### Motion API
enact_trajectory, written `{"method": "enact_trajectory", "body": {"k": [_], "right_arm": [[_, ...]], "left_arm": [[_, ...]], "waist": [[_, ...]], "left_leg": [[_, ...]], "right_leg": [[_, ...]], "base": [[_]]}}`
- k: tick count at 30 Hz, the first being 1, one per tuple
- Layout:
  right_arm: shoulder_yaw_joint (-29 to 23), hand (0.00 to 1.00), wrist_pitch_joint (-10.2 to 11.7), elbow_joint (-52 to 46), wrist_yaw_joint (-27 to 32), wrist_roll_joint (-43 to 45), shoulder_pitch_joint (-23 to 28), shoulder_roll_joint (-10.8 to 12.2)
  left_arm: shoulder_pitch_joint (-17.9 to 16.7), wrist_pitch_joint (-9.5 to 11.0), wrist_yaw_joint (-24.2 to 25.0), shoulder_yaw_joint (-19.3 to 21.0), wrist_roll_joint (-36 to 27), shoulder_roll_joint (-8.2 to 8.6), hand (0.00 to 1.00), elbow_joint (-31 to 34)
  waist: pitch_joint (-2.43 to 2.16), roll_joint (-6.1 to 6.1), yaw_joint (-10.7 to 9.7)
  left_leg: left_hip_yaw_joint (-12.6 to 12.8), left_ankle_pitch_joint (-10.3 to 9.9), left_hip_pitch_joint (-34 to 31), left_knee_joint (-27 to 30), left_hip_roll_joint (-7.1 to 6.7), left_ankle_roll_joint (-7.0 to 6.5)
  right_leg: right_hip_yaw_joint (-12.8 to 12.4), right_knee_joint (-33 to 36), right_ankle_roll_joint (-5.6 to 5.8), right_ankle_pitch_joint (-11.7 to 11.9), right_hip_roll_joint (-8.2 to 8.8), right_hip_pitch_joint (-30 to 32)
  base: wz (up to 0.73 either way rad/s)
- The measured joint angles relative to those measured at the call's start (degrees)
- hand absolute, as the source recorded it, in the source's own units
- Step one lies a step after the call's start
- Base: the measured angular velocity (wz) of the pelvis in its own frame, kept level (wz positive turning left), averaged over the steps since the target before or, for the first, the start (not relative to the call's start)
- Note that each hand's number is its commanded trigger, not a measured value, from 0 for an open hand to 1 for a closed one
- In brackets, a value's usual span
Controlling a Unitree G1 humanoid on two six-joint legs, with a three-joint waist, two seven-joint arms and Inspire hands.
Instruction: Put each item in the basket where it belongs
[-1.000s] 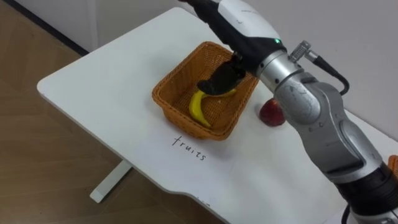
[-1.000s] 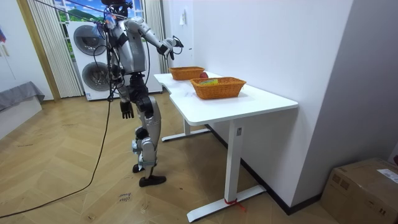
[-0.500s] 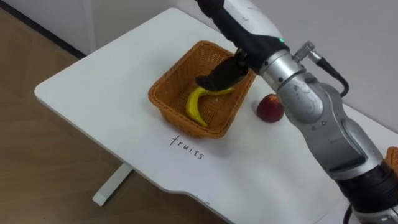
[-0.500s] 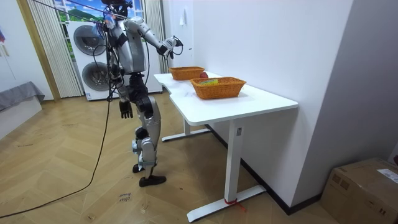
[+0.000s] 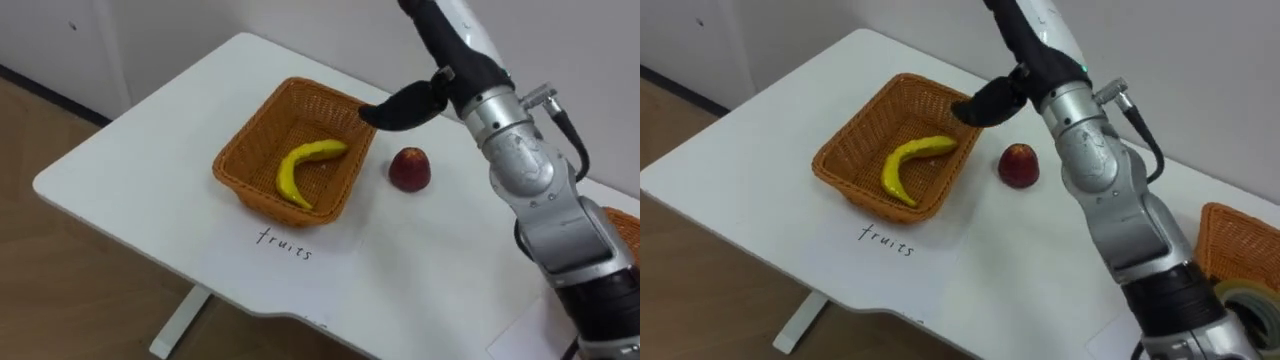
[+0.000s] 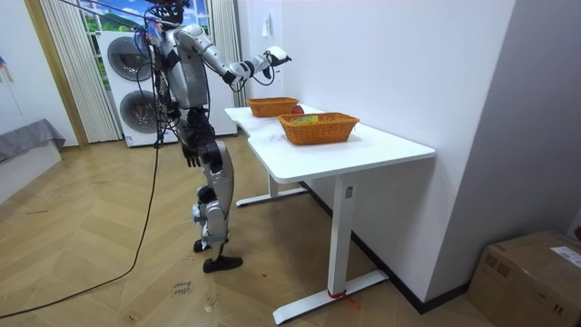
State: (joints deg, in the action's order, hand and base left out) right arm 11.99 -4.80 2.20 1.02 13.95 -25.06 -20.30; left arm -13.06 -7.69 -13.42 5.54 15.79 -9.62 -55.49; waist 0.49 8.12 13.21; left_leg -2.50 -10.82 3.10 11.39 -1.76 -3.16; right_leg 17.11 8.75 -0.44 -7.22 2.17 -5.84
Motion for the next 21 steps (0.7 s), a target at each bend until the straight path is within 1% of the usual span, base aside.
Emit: {"method": "enact_trajectory", "body": {"k": [2, 3, 4, 5, 7, 9, 11, 14, 15, 17, 18, 20, 21], "right_arm": [[-0.95, 0.0, 0.02, 0.06, 1.08, -0.81, 0.89, 0.18], [-1.41, 0.0, 0.03, 0.09, 1.56, -1.54, 1.47, 0.32], [-2.1, 0.0, 0.01, 0.14, 1.69, -2.83, 2.13, 0.49], [-2.17, 0.0, -0.02, 0.66, 1.91, -3.85, 2.24, 0.5], [-2.69, 0.0, -0.02, 1.8, 2.2, -6.42, 2.25, 0.53], [-3.27, 0.0, -0.04, 2.88, 3.14, -8.43, 2.25, 0.57], [-3.91, 0.0, 0.0, 4.94, 3.87, -11.14, 2.24, 0.78], [-4.57, 0.0, -0.33, 8.52, 4.99, -15.12, 2.24, 1.77], [-4.57, 0.0, -0.35, 9.39, 5.27, -16.39, 2.25, 2.19], [-4.61, 0.0, -0.35, 11.0, 5.59, -17.68, 2.24, 3.04], [-4.6, 0.0, -0.35, 11.34, 5.65, -18.24, 2.24, 3.26], [-4.6, 0.0, -0.34, 12.25, 5.67, -19.93, 2.24, 3.92], [-4.59, 0.0, -0.33, 13.01, 5.72, -21.08, 2.24, 4.44]], "left_arm": [[-0.22, -0.22, 0.03, -0.03, 0.06, 0.12, 0.0, 1.01], [-0.19, -0.34, 0.03, -0.02, 0.06, 0.12, 0.0, 1.45], [-0.27, -0.37, 0.05, -0.02, 0.08, 0.16, 0.0, 1.45], [-0.54, -0.53, 0.1, -0.01, 0.08, 0.28, 0.0, 1.46], [-1.08, -0.66, 0.11, 0.0, 0.09, 0.43, 0.0, 1.47], [-1.36, -0.7, 0.11, -0.02, 0.08, 0.48, 0.0, 1.47], [-1.79, -1.07, 0.01, -0.02, 0.08, 0.75, 0.0, 1.6], [-2.85, -1.97, 0.26, -0.04, 0.05, 1.74, 0.0, 1.62], [-3.16, -2.44, 0.58, -0.06, 0.06, 2.07, 0.0, 1.63], [-3.39, -2.87, 1.16, -0.14, 0.06, 2.2, 0.0, 1.58], [-3.55, -2.9, 1.2, -0.15, 0.05, 2.23, 0.0, 1.56], [-4.0, -2.97, 1.21, -0.23, 0.02, 2.36, 0.0, 1.56], [-4.18, -3.01, 1.21, -0.28, 0.02, 2.45, 0.0, 1.54]], "waist": [[-0.1, -0.6, -0.22], [-0.03, -1.0, -0.38], [-0.07, -1.44, -0.4], [-0.19, -1.96, -0.55], [-0.19, -2.65, -0.65], [-0.13, -3.01, -0.9], [-0.11, -3.13, -1.01], [-0.11, -3.18, -1.07], [-0.08, -3.22, -1.4], [-0.03, -3.4, -1.93], [-0.03, -3.49, -1.83], [-0.08, -3.99, -1.82], [-0.21, -4.47, -1.82]], "left_leg": [[0.0, 0.01, -0.02, 0.0, -0.01, -0.01], [0.0, 0.02, 0.0, 0.0, 0.0, 0.0], [0.0, 0.02, 0.03, 0.03, 0.0, 0.0], [0.01, 0.03, 0.08, 0.03, -0.01, -0.01], [0.02, 0.03, 0.25, 0.02, -0.01, -0.01], [-0.01, 0.03, 0.26, -0.04, 0.01, -0.01], [0.0, 0.03, 0.26, -0.06, 0.02, -0.01], [-0.05, 0.03, 0.2, -0.04, 0.0, -0.02], [-0.09, 0.02, 0.16, -0.01, -0.01, -0.03], [-0.79, 0.01, -0.37, 0.31, -0.12, -0.05], [-0.79, 0.01, -0.42, 0.34, -0.12, -0.05], [-0.78, 0.01, -0.5, 0.36, -0.12, -0.05], [-0.83, 0.01, -0.53, 0.36, -0.15, -0.05]], "right_leg": [[0.07, 0.03, 0.03, 0.03, 0.28, -0.01], [0.1, 0.04, 0.03, 0.03, 0.26, -0.01], [0.22, 0.04, 0.03, 0.04, 0.21, -0.02], [0.4, 0.05, 0.03, 0.04, 0.28, -0.03], [0.56, 0.05, 0.04, 0.04, 0.29, -0.12], [0.83, 0.04, 0.05, 0.03, 0.32, -0.13], [0.95, 0.01, 0.06, 0.03, 0.32, -0.16], [1.45, -0.01, 0.07, 0.02, 0.31, -0.19], [1.78, -0.01, 0.07, 0.02, 0.32, -0.2], [2.09, -0.01, 0.09, 0.01, 0.49, -0.12], [2.07, -0.01, 0.1, 0.01, 0.48, -0.07], [2.08, -0.01, 0.1, 0.01, 0.49, 0.0], [2.13, -0.01, 0.1, 0.0, 0.49, 0.02]], "base": [[0.02], [0.0], [0.0], [0.0], [-0.02], [0.0], [0.0], [0.0], [0.07], [0.14], [0.08], [0.0], [0.0]]}}
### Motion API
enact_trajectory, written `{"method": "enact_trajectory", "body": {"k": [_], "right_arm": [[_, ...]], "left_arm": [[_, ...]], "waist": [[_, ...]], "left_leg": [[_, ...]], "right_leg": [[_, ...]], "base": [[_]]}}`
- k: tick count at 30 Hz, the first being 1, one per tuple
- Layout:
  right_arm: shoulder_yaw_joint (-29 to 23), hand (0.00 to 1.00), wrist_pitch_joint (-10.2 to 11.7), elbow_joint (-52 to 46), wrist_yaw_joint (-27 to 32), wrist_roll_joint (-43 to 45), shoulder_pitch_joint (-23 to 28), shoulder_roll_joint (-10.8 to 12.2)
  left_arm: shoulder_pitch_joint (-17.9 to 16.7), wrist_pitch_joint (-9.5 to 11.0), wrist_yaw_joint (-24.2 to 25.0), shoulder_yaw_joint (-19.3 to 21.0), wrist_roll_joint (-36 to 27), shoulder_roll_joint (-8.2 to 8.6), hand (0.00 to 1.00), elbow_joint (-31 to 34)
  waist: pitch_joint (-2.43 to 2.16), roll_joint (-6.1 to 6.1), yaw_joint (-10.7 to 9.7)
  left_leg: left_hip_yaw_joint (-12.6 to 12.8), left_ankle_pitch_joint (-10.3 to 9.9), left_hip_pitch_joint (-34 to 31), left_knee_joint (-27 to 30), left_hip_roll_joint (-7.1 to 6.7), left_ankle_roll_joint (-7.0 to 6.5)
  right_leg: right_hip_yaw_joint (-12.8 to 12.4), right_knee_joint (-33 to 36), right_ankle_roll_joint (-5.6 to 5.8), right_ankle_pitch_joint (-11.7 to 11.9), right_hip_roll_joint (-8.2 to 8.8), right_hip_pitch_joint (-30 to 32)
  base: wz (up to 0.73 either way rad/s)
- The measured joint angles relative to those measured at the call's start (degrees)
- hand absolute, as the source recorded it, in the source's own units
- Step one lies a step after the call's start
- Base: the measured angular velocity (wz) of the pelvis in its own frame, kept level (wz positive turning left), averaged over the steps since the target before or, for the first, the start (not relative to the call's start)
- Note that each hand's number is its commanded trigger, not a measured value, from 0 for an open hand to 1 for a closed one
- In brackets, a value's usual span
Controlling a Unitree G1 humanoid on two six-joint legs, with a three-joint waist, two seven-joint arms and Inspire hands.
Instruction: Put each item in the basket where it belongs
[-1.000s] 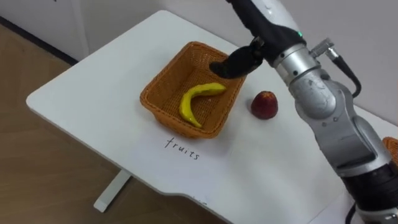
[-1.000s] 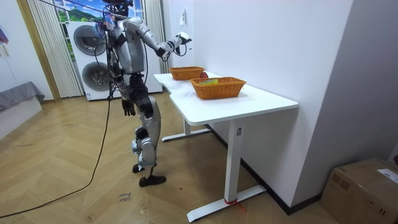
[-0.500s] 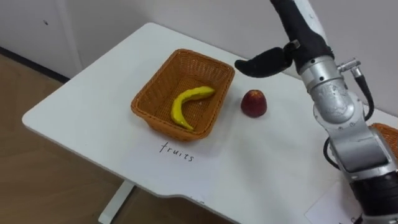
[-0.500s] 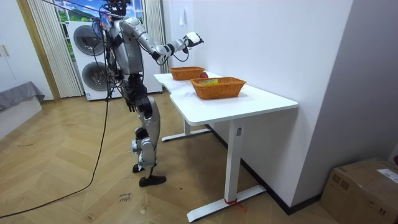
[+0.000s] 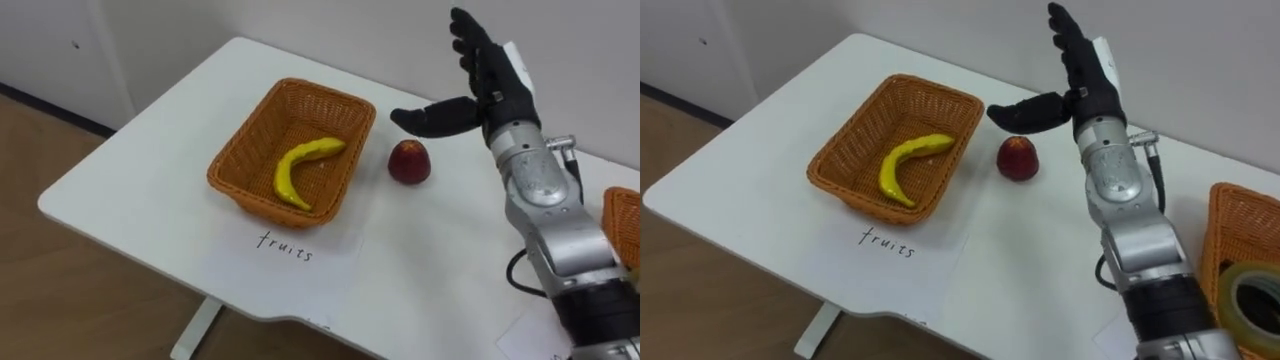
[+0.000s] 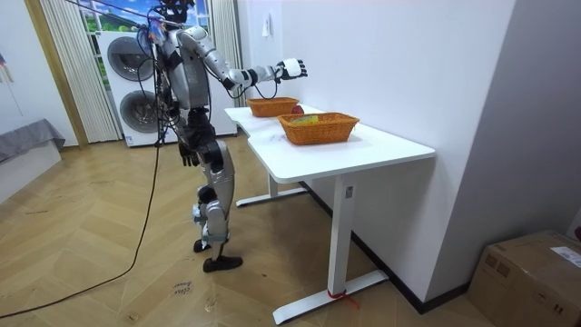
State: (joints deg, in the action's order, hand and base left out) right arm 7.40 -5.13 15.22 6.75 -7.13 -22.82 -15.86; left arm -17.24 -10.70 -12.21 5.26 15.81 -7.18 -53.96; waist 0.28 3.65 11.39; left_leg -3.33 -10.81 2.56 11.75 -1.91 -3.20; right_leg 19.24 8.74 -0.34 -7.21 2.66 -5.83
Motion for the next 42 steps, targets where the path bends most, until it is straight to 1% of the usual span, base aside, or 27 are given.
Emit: {"method": "enact_trajectory", "body": {"k": [1, 3, 6, 9, 11, 14, 16, 17, 18, 19, 20, 23, 27, 28, 33, 34, 36, 42], "right_arm": [[0.01, 0.0, 0.0, 0.47, 0.07, -0.93, 0.0, 0.25], [0.01, 0.0, 0.02, 1.02, 0.18, -2.07, 0.0, 0.26], [0.1, 0.0, 0.12, 2.97, 0.65, -2.63, 0.0, 0.27], [0.11, 0.0, 0.12, 5.1, 0.8, -3.9, 0.0, 0.29], [0.11, 0.0, 0.12, 5.26, 0.99, -4.65, -0.01, 0.29], [0.18, 0.0, 0.34, 5.78, 1.86, -7.03, -0.18, 0.31], [0.28, 0.0, 0.4, 7.21, 1.85, -7.7, -0.84, 0.36], [0.28, 0.0, 0.5, 7.82, 1.83, -8.18, -1.13, 0.36], [0.28, 0.0, 0.68, 8.47, 1.82, -8.6, -1.36, 0.36], [0.28, 0.0, 0.78, 10.05, 1.83, -9.39, -2.14, 0.27], [0.34, 0.0, 0.79, 11.1, 1.83, -9.62, -2.68, 0.26], [0.34, 0.0, 0.8, 16.39, 1.93, -10.62, -5.47, 0.12], [0.37, 0.0, 0.8, 18.65, 1.92, -10.85, -6.67, 0.1], [0.37, 0.0, 0.8, 18.65, 1.92, -10.77, -6.83, 0.11], [0.36, 0.0, 0.99, 20.1, 2.51, -10.72, -6.86, 0.1], [0.36, 0.0, 1.01, 20.16, 3.01, -10.71, -6.86, 0.1], [0.35, 0.0, 1.3, 20.16, 4.01, -10.71, -6.86, 0.06], [0.32, 0.0, 1.42, 20.57, 5.88, -10.91, -6.88, -0.02]], "left_arm": [[-0.02, -0.03, 0.0, -0.03, 0.0, 0.05, 0.0, 0.0], [-0.06, -0.04, -0.02, -0.05, 0.0, 0.05, 0.0, 0.0], [-0.04, -0.08, -0.06, -0.06, -0.01, 0.04, 0.0, -0.1], [0.04, -0.06, -0.08, -1.04, 0.0, 0.09, 0.0, -0.1], [0.03, -0.06, 0.01, -1.2, -0.01, 0.21, 0.0, -0.12], [-0.03, -0.06, 0.62, -2.19, -0.05, 0.09, 0.0, -0.08], [0.11, -0.01, 1.33, -2.29, 0.03, 0.09, 0.0, 0.0], [0.13, 0.0, 1.62, -2.47, 0.03, 0.11, 0.0, 0.02], [0.14, 0.0, 1.65, -2.48, 0.03, 0.11, 0.0, 0.01], [0.31, 0.0, 1.65, -2.53, 0.02, 0.09, 0.0, 0.03], [0.36, -0.02, 1.64, -2.81, 0.0, 0.02, 0.0, 0.03], [1.11, -0.06, 1.64, -4.4, -0.51, -0.26, 0.0, 0.03], [2.05, -0.05, 1.61, -5.1, -0.59, -0.26, 0.0, 0.01], [2.21, -0.04, 1.58, -5.24, -0.57, -0.27, 0.0, -0.01], [2.21, 0.38, 1.59, -5.55, -0.63, -0.29, 0.0, -0.14], [2.21, 0.53, 1.62, -5.6, -0.64, -0.29, 0.0, -0.14], [2.27, 0.75, 1.62, -5.58, -0.64, -0.3, 0.0, -0.05], [2.49, 0.85, 1.61, -5.63, -0.6, -0.24, 0.0, 0.02]], "waist": [[-0.1, -0.47, -0.05], [-0.19, -0.89, -0.04], [-0.03, -1.46, -0.03], [0.02, -1.54, 0.06], [-0.04, -1.53, 0.11], [-0.01, -1.66, 0.1], [-0.15, -1.68, 0.23], [-0.09, -1.78, 0.21], [-0.14, -1.8, 0.16], [-0.19, -1.76, 0.15], [-0.13, -1.79, 0.09], [-0.2, -1.64, -0.05], [-0.06, -1.34, 0.28], [0.1, -1.28, 0.4], [0.28, -1.4, 0.14], [0.46, -1.53, 0.04], [0.59, -1.67, -0.02], [0.62, -1.72, -0.02]], "left_leg": [[-0.04, 0.0, -0.01, 0.0, -0.02, 0.0], [-0.08, 0.05, -0.01, 0.0, -0.04, -0.02], [-0.16, 0.09, -0.05, 0.0, -0.05, 0.01], [-0.15, 0.12, -0.35, 0.0, -0.05, 0.04], [-0.14, 0.29, -0.98, 0.03, -0.08, 0.05], [-0.22, 0.46, -1.46, 0.01, -0.15, 0.01], [-0.38, 0.63, -2.26, 0.0, -0.22, -0.02], [-0.52, 0.72, -2.53, 0.0, -0.3, -0.05], [-0.64, 0.77, -2.84, 0.0, -0.35, -0.07], [-0.82, 0.91, -3.3, -0.01, -0.45, -0.09], [-0.91, 0.96, -3.48, -0.01, -0.5, -0.11], [-1.49, 1.41, -5.32, 0.0, -0.8, -0.2], [-1.67, 1.57, -6.87, -0.02, -0.85, -0.23], [-1.66, 1.59, -7.07, 0.0, -0.86, -0.25], [-1.93, 1.59, -7.11, 0.0, -0.86, -0.26], [-2.02, 1.59, -7.17, 0.0, -0.87, -0.26], [-2.06, 1.57, -7.44, -0.02, -0.88, -0.26], [-2.25, 1.57, -8.13, 0.45, -0.98, -0.25]], "right_leg": [[0.02, 0.0, 0.02, -0.01, 0.02, 0.0], [0.09, 0.0, 0.04, -0.03, 0.04, -0.03], [0.42, 0.0, 0.05, -0.04, 0.05, -0.05], [0.42, -0.02, 0.05, -0.04, 0.04, 0.26], [0.44, 0.0, 0.04, -0.03, -0.15, 0.88], [0.65, 0.0, 0.03, -0.03, -0.16, 1.25], [0.88, 0.02, 0.02, -0.02, -0.08, 1.99], [1.07, 0.03, 0.01, -0.02, 0.01, 2.24], [1.25, 0.04, 0.01, -0.02, 0.08, 2.49], [1.4, 0.08, 0.01, -0.02, 0.17, 2.95], [1.43, 0.08, 0.01, -0.02, 0.2, 3.1], [2.04, 0.38, 0.01, 0.0, 0.51, 4.81], [2.3, 0.93, 0.01, 0.0, 0.65, 6.51], [2.25, 0.91, 0.01, 0.0, 0.66, 6.74], [2.86, 0.85, 0.03, -0.01, 0.7, 6.75], [2.95, 0.87, 0.03, -0.01, 0.74, 6.75], [3.01, 0.9, 0.04, -0.02, 0.93, 6.92], [3.51, 1.06, 0.04, -0.02, 1.19, 7.27]], "base": [[0.0], [0.0], [0.0], [0.0], [0.0], [0.01], [0.05], [0.06], [0.08], [0.07], [0.07], [0.11], [0.02], [0.0], [0.02], [0.04], [0.0], [0.01]]}}
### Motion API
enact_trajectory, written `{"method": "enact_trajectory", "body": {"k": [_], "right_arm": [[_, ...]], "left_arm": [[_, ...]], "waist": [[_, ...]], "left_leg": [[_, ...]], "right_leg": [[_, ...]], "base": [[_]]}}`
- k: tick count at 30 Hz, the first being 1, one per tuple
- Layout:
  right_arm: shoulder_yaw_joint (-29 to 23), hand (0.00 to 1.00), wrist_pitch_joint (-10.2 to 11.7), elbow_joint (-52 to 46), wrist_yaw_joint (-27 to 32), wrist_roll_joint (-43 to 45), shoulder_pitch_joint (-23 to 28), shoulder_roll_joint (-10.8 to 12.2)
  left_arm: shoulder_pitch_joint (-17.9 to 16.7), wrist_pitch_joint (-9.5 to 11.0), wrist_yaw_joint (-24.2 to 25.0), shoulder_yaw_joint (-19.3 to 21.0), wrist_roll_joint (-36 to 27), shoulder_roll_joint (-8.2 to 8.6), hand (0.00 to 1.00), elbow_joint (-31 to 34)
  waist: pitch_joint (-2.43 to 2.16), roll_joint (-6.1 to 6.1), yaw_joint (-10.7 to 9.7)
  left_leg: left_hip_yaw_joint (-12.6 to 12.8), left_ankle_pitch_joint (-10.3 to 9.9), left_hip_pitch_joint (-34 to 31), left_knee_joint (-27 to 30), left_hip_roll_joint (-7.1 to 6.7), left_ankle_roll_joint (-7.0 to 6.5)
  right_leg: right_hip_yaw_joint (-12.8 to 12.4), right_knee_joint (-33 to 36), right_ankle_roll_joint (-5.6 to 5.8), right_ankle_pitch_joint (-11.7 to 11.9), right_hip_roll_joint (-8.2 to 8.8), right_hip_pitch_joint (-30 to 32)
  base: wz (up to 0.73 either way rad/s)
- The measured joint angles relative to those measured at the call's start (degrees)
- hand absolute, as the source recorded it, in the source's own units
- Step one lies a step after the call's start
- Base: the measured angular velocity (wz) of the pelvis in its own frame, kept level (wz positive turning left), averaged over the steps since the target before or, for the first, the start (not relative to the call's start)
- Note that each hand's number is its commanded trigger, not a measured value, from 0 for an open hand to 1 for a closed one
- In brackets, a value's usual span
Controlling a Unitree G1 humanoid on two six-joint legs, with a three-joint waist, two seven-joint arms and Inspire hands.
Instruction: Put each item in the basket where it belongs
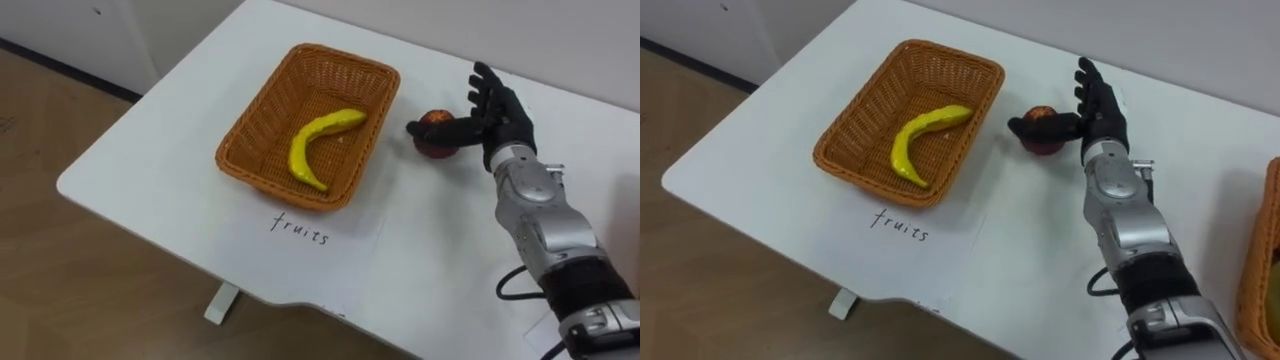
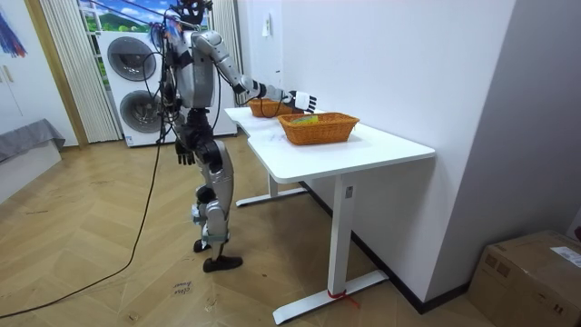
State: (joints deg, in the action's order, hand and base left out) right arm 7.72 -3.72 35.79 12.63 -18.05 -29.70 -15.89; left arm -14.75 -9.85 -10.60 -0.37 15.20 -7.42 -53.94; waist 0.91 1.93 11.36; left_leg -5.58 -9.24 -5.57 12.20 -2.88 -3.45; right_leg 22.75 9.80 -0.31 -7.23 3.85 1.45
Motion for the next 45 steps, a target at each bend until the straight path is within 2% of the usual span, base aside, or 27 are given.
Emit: {"method": "enact_trajectory", "body": {"k": [11, 20, 30, 34, 45], "right_arm": [[-0.08, 0.0, -0.01, 1.87, 0.09, -0.91, -0.13, 0.0], [-0.08, 0.0, -0.01, 5.43, -3.42, -1.51, -0.13, -0.03], [-0.07, 0.0, 0.02, 6.05, -5.46, 4.29, -0.15, -0.03], [0.08, 0.0, 0.02, 6.08, -5.81, 4.89, -0.15, -0.09], [0.75, 0.0, 0.67, 8.98, -6.45, 5.62, -0.51, -0.3]], "left_arm": [[-0.17, -0.12, -0.07, 0.01, -0.02, 0.0, 0.0, 0.14], [-0.41, -0.02, 0.01, 0.07, -2.17, -0.06, 0.0, 0.03], [-0.15, 0.65, 0.04, 0.06, -3.44, -0.19, 0.0, -0.74], [-0.17, 0.76, -0.04, -0.19, -6.19, -0.64, 0.0, -0.77], [-0.2, 1.08, -0.1, -0.54, -6.72, -1.54, 0.0, -0.68]], "waist": [[-0.07, 0.1, 0.09], [-0.13, 0.19, -0.01], [-0.12, 0.24, -0.15], [-0.07, 0.46, -0.11], [0.11, 1.3, 0.03]], "left_leg": [[-0.9, 0.04, -0.83, 0.82, -0.22, 0.03], [-0.84, 0.04, -0.7, 1.11, -0.23, 0.02], [-1.05, 0.04, -0.22, 1.43, -0.36, 0.03], [-0.99, 0.08, -0.21, 1.39, -0.42, -0.03], [-0.88, 0.1, -0.09, 1.32, -0.45, -0.06]], "right_leg": [[0.97, 0.06, 0.0, 0.0, 0.15, 0.11], [1.02, 0.05, -0.01, 0.0, 0.13, -0.13], [1.05, 0.04, -0.02, 0.01, 0.15, -0.93], [1.02, 0.02, -0.01, 0.01, 0.11, -0.93], [1.16, 0.04, 0.0, 0.0, 0.11, -1.04]], "base": [[0.05], [0.0], [0.0], [0.0], [0.0]]}}
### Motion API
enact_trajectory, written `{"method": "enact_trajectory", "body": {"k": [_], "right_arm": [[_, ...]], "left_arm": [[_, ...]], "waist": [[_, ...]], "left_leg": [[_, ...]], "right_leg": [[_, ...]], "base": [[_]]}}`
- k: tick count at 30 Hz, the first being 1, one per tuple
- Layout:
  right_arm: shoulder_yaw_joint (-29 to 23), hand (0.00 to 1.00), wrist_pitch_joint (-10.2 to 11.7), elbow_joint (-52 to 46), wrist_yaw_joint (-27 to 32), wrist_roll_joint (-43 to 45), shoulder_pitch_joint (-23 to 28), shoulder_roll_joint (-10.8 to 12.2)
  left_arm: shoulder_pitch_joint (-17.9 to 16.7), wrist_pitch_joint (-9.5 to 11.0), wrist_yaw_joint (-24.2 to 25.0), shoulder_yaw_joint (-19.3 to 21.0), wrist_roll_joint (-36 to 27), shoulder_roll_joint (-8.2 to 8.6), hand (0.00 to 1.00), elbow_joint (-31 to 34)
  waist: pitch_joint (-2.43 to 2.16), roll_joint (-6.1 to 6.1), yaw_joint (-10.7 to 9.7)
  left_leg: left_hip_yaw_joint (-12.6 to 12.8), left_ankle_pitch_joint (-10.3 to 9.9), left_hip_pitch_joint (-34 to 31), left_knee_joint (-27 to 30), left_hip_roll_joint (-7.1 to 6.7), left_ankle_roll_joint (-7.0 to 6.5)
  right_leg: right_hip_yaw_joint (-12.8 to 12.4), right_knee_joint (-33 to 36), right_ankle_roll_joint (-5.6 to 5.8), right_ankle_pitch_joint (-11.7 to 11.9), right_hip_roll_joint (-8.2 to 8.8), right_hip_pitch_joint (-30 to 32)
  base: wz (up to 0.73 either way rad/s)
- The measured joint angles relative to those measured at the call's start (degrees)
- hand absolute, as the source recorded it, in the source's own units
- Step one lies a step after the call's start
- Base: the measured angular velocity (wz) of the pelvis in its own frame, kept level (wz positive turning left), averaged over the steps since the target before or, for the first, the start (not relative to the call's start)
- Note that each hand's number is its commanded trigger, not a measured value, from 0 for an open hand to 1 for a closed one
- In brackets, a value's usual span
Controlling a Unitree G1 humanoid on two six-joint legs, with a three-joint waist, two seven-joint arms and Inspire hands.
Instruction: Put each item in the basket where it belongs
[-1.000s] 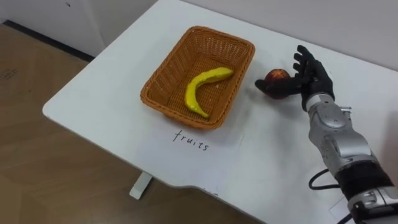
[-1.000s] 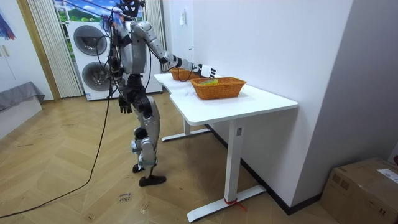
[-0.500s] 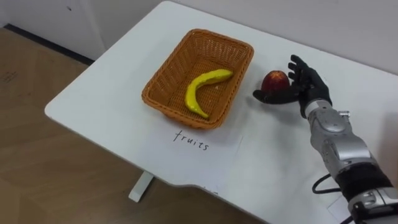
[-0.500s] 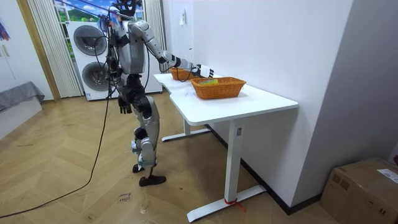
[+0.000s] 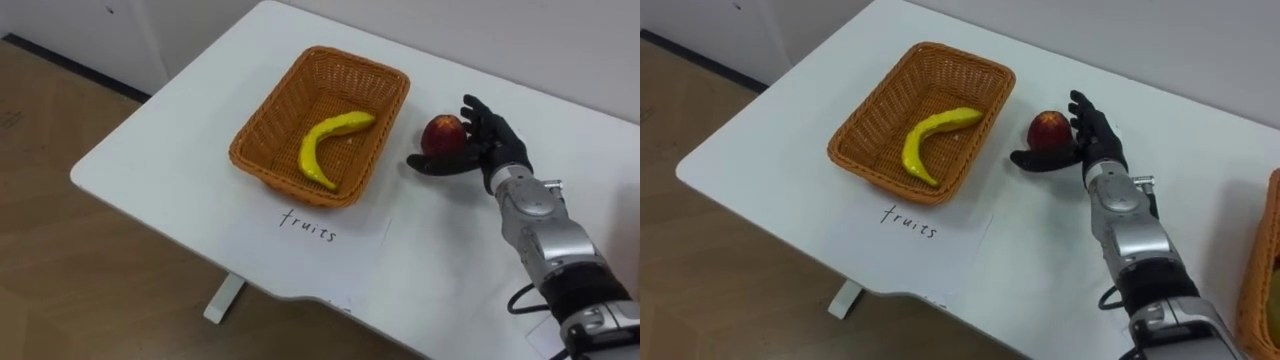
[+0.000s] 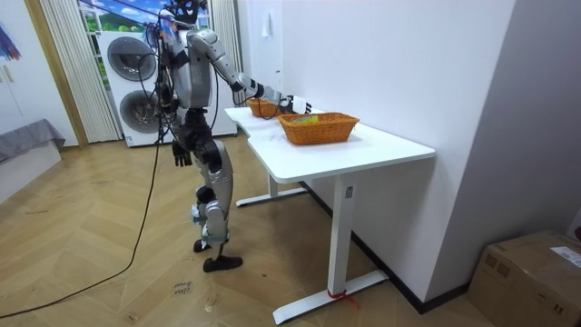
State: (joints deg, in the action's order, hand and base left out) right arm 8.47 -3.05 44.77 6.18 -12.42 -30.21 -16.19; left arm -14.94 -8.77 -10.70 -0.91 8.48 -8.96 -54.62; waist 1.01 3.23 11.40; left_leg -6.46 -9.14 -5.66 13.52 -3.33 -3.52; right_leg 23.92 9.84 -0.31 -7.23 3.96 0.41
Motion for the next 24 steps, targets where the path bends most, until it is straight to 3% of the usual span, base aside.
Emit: {"method": "enact_trajectory", "body": {"k": [8, 24], "right_arm": [[1.72, 0.0, 0.56, 1.68, -1.55, 1.84, -0.49, -1.3], [2.14, 0.0, 1.19, 4.82, -3.45, 3.51, -2.0, -2.11]], "left_arm": [[0.18, 0.07, -0.02, 0.0, -1.62, -0.88, 0.0, -0.01], [0.46, 0.07, 0.17, -0.02, -2.19, -1.26, 0.0, 0.42]], "waist": [[0.03, 0.8, 0.24], [0.15, 0.62, 0.62]], "left_leg": [[-0.12, -0.01, 0.05, 0.04, 0.0, 0.0], [-0.19, 0.0, 0.16, 0.1, -0.03, 0.0]], "right_leg": [[-0.04, 0.08, 0.0, 0.0, -0.02, -0.03], [-0.02, 0.2, 0.0, 0.0, -0.01, -0.14]], "base": [[0.0], [0.0]]}}
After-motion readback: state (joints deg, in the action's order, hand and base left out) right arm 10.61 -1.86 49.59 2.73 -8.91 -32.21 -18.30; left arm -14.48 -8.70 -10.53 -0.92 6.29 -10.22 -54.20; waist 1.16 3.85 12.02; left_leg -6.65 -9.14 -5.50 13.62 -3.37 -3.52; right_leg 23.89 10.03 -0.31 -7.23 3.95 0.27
